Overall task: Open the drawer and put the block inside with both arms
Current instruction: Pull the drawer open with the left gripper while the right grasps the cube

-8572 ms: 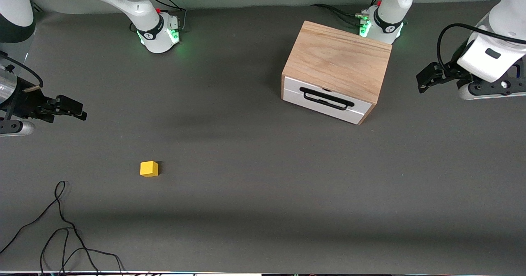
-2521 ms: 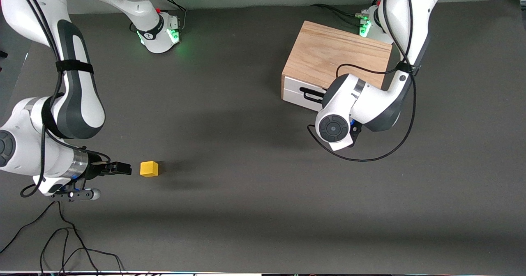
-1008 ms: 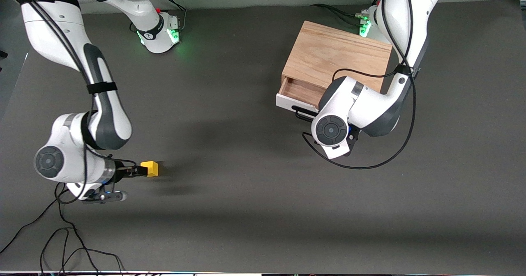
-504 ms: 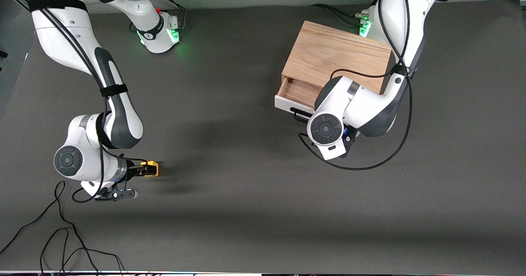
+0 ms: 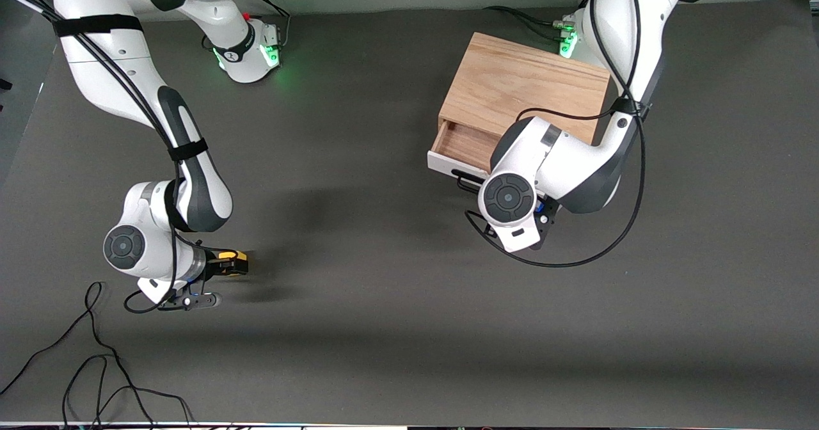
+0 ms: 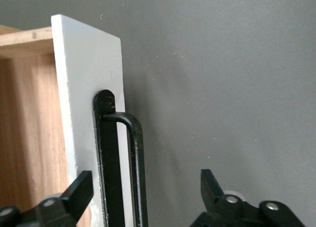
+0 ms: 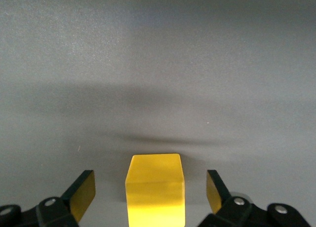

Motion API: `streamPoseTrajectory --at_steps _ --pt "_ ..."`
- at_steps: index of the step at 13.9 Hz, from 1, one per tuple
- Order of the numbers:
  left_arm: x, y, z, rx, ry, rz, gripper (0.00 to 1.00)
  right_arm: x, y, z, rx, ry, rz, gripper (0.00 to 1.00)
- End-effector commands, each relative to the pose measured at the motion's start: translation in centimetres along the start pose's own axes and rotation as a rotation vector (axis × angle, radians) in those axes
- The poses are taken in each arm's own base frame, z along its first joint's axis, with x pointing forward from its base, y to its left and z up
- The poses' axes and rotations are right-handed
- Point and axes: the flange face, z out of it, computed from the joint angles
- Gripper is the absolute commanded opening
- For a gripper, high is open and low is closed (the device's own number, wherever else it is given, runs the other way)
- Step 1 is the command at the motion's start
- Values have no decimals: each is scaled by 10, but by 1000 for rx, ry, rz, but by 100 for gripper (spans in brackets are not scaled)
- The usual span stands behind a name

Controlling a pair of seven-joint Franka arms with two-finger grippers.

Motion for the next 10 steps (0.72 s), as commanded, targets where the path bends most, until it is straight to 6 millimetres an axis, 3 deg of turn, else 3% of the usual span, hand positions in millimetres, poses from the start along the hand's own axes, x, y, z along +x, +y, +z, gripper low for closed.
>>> streamPoseTrajectory --at_steps 1,7,10 --pt "2 -15 -31 -10 35 46 98 -9 8 3 7 16 18 100" --pt "19 -87 -126 11 64 383 99 -26 13 16 26 50 51 100" --pt "49 -126 -163 34 61 558 99 -34 10 32 23 89 52 100"
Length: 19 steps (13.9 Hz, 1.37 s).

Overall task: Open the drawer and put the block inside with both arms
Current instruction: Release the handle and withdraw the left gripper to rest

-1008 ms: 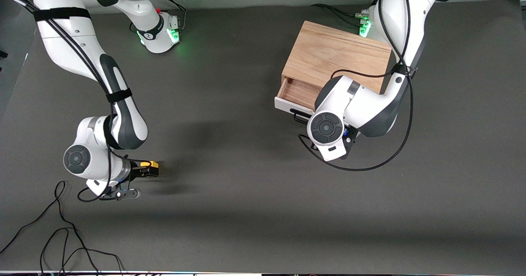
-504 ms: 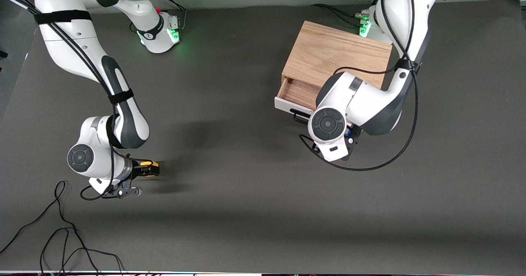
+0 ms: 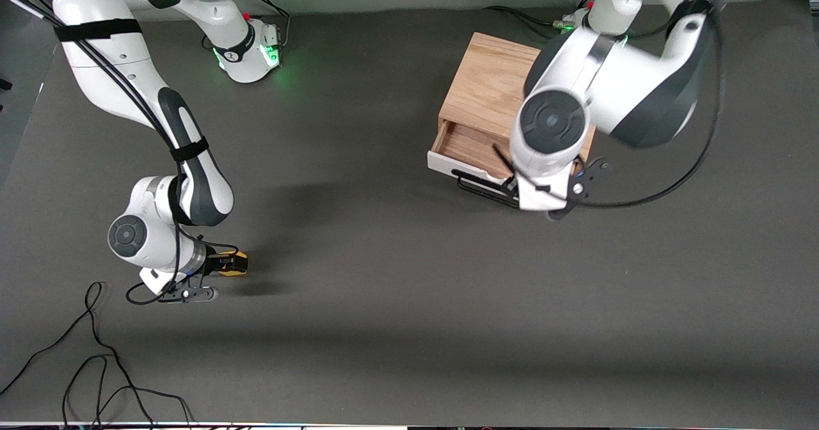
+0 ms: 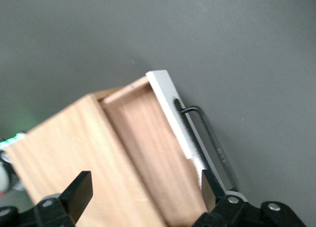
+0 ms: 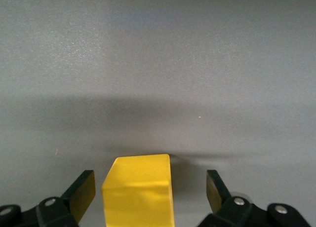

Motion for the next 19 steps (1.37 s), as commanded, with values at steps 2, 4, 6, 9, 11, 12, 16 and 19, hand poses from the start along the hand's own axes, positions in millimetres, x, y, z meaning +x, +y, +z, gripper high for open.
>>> streamPoseTrajectory --at_steps 2,4,6,9,11,12,16,19 --pt "17 -63 -36 3 9 194 99 -15 -4 2 11 25 8 100" --pt "38 -94 -55 -38 20 287 99 -16 -5 -3 13 22 8 100" --pt "61 -125 -68 -73 29 365 99 -19 -6 -5 15 20 7 100" --pt "87 -164 -70 -106 64 485 99 -19 -8 -4 16 21 5 93" --pt "108 -184 -64 -176 68 512 99 -18 -8 -4 16 23 5 80" --pt "116 -196 -58 -232 50 500 99 -18 -8 -4 16 23 3 73" --pt "117 -202 -59 -300 112 477 99 -18 -11 -5 18 21 0 47" --pt "119 -200 -58 -297 117 480 99 -13 -18 -12 23 36 -9 29"
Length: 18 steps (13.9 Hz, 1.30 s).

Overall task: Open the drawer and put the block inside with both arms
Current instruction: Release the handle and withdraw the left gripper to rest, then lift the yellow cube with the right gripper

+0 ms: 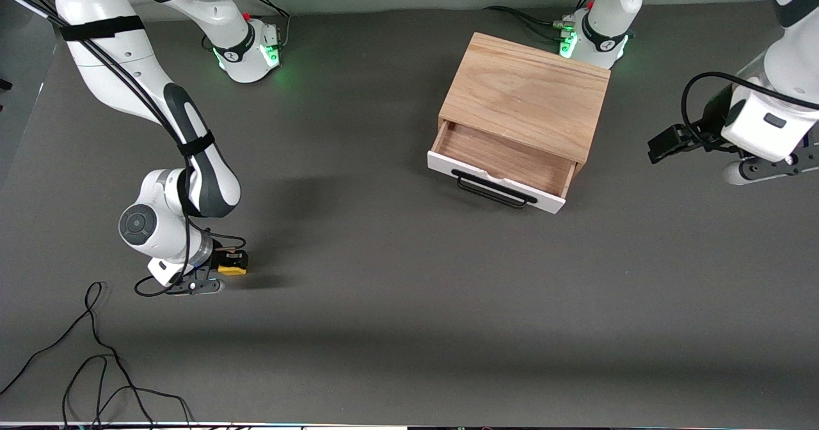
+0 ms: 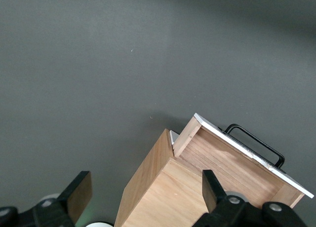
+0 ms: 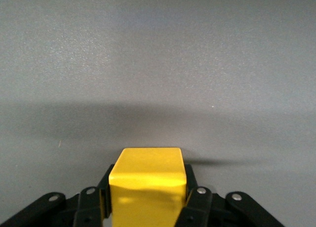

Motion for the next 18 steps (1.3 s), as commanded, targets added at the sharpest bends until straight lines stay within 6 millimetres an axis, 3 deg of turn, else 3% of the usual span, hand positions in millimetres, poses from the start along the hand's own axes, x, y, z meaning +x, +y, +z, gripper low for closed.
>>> streamPoseTrajectory --at_steps 1,3,5,7,9,12,14,16,18 --pt "-6 -1 -2 3 27 18 99 4 -15 -19 23 20 -3 28" --pt "-4 -5 -3 66 53 125 99 17 -22 -40 31 -13 22 27" --pt "-1 -12 -3 72 50 154 100 35 -47 -76 40 -46 16 27" --pt "3 -13 -8 68 62 182 100 53 -63 -123 47 -75 59 27" --pt "8 -15 -19 64 55 173 100 62 -100 -183 47 -109 89 27" --pt "4 -34 -47 57 41 153 100 57 -134 -243 41 -153 134 27" --pt "7 -34 -42 58 32 216 100 47 -168 -283 71 -160 137 27" --pt "6 -34 -42 59 28 230 100 37 -199 -307 89 -147 166 27" --pt "5 -32 -41 62 21 231 100 17 -241 -330 92 -125 186 27"
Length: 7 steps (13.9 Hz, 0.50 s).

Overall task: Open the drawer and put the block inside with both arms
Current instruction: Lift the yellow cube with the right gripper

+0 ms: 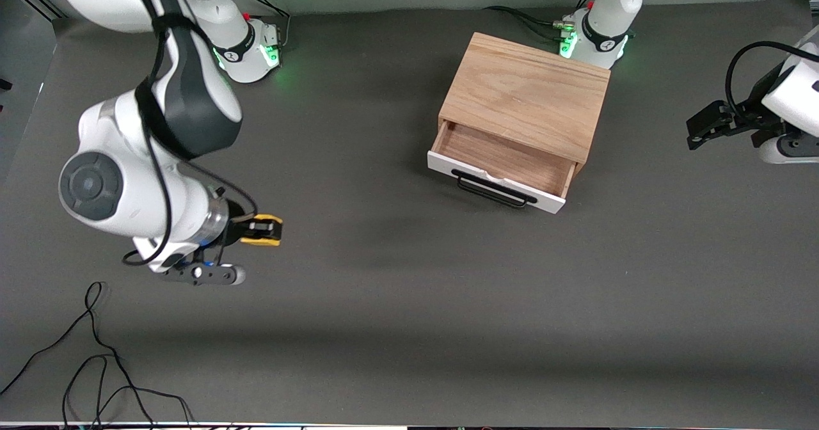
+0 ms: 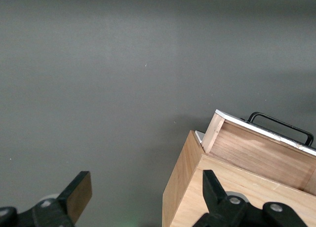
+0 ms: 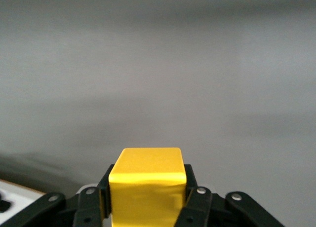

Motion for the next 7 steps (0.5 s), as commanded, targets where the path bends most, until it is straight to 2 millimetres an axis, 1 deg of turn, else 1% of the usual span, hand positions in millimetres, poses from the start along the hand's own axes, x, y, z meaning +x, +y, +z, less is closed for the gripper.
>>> streamPoseTrajectory --at_steps 1,2,6,7 --pt "-1 0 -4 5 -14 27 100 -37 -48 -22 16 11 51 27" --pt "-1 -1 -4 5 -14 25 100 -49 -65 -23 16 12 62 27" --pt "-2 1 -5 5 -12 30 100 -86 -120 -17 18 20 126 27" --pt "-2 -1 -3 4 -14 30 100 -97 -136 -19 24 28 132 27"
